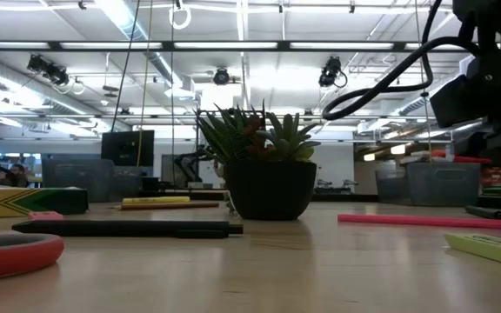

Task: Sort crayons/erasers/pens/pencils in bins
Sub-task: Put the pink pencil into the top left black bin

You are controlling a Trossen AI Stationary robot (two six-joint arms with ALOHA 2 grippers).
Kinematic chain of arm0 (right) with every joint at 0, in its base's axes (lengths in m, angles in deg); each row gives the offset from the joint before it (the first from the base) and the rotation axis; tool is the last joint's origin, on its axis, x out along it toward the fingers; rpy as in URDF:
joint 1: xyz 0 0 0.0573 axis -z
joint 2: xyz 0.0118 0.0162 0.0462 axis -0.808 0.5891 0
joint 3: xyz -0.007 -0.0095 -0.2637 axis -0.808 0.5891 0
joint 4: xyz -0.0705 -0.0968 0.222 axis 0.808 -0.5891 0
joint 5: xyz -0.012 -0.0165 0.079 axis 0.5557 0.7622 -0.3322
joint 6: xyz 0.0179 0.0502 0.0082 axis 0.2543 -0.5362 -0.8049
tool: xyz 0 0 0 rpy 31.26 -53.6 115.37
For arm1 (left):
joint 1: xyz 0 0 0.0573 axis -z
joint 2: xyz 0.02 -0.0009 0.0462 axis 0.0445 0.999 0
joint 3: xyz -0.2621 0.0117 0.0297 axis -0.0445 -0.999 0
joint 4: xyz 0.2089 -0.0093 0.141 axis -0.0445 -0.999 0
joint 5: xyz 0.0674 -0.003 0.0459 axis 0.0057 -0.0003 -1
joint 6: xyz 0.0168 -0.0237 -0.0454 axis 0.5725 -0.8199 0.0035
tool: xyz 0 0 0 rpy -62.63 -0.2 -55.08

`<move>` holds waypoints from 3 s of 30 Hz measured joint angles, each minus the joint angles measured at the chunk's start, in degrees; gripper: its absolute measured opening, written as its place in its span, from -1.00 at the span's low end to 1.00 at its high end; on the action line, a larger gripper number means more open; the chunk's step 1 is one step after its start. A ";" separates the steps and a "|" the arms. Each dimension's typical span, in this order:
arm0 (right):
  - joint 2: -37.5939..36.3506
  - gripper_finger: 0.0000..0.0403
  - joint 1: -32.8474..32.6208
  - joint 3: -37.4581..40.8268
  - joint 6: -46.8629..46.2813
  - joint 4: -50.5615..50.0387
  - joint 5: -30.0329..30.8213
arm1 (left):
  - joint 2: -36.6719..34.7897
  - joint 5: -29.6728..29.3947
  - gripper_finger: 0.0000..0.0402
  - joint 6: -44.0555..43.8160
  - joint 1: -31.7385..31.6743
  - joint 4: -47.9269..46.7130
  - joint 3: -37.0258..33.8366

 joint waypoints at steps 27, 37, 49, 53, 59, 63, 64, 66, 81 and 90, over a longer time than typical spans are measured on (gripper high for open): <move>0.55 -0.98 0.00 -3.15 3.55 -1.37 3.69 | 0.00 0.00 -0.16 -0.95 0.00 0.02 0.00; 0.44 -0.98 0.00 -2.23 5.13 -1.08 4.85 | 0.48 -0.01 -0.16 5.74 1.17 -1.40 0.00; -4.53 -0.99 -0.56 -3.65 5.15 -1.63 6.43 | 9.33 1.57 -0.16 14.56 3.90 -1.72 -0.02; -10.48 -0.99 -1.56 -5.62 5.15 -7.50 7.87 | 10.93 1.60 -0.16 15.50 3.77 -1.58 -0.02; -19.64 -0.99 -3.16 -10.65 4.20 -18.45 10.37 | 11.10 1.79 -0.16 17.20 3.54 -0.22 -0.02; -24.72 -0.99 -2.60 -14.82 0.10 -22.72 16.69 | 9.09 1.99 -0.16 17.17 3.43 3.48 -0.03; -25.78 -0.99 -2.29 -15.82 -0.74 -23.28 18.43 | 8.39 1.97 -0.16 17.13 3.37 4.55 -0.02; -27.20 -0.99 -1.25 -17.83 -1.23 -23.68 21.54 | 7.16 2.01 -0.16 16.87 2.97 8.50 -0.02; -24.63 -0.99 9.12 -36.63 6.39 -21.91 35.34 | 7.53 1.99 0.39 6.47 -1.82 27.23 0.00; -20.86 -0.99 12.41 -39.42 10.94 -15.67 35.35 | 15.60 1.99 0.65 3.11 -1.45 44.96 -0.02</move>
